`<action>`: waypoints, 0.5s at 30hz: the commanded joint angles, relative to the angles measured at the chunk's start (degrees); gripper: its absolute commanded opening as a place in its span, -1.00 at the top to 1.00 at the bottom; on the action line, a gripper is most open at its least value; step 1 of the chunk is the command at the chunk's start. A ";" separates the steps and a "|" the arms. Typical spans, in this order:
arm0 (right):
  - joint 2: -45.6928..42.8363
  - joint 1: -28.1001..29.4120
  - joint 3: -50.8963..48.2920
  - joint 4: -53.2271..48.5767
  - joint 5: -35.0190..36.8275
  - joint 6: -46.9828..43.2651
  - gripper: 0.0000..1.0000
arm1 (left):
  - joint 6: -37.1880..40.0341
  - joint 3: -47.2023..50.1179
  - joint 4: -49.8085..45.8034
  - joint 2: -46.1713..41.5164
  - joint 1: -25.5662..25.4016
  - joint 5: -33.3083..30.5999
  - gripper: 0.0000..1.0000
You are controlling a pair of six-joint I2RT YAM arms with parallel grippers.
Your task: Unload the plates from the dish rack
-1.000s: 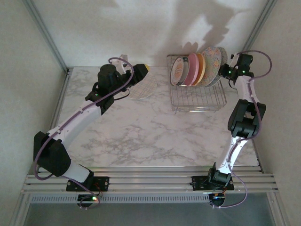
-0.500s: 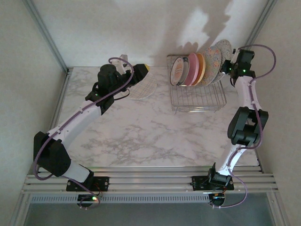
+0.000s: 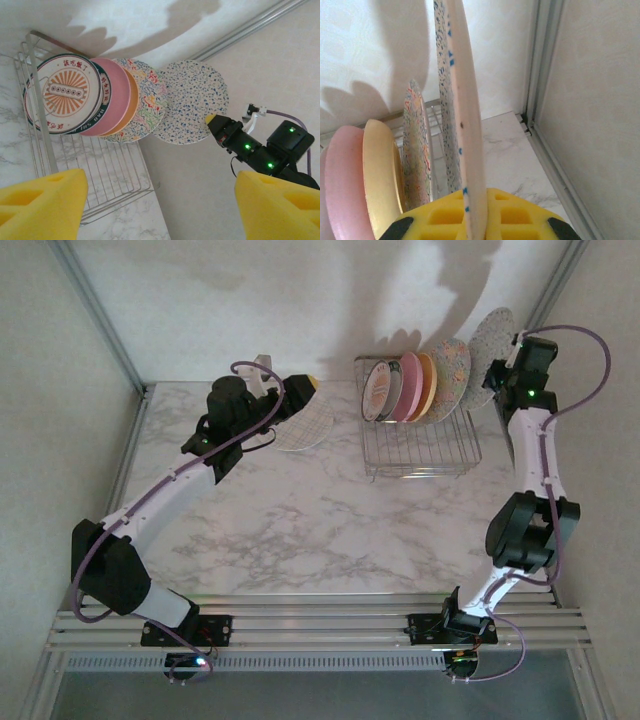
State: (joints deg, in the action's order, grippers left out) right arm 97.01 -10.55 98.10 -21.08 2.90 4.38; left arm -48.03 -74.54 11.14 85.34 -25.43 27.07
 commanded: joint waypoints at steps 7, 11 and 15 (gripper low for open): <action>-14.38 2.17 -4.05 -2.70 9.06 1.40 1.00 | -4.02 -2.90 3.56 2.77 -1.19 4.00 -0.56; -20.92 3.74 -6.65 -5.70 10.29 3.56 1.00 | -6.90 -4.60 4.06 6.14 -2.29 6.38 -0.56; -28.03 4.60 -8.73 -10.72 9.18 7.75 1.00 | -9.42 -7.13 4.38 10.22 -4.50 8.37 -0.56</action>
State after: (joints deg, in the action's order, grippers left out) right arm 73.63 -6.50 89.93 -31.00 11.07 8.19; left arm -54.74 -78.81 13.32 93.60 -28.34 32.14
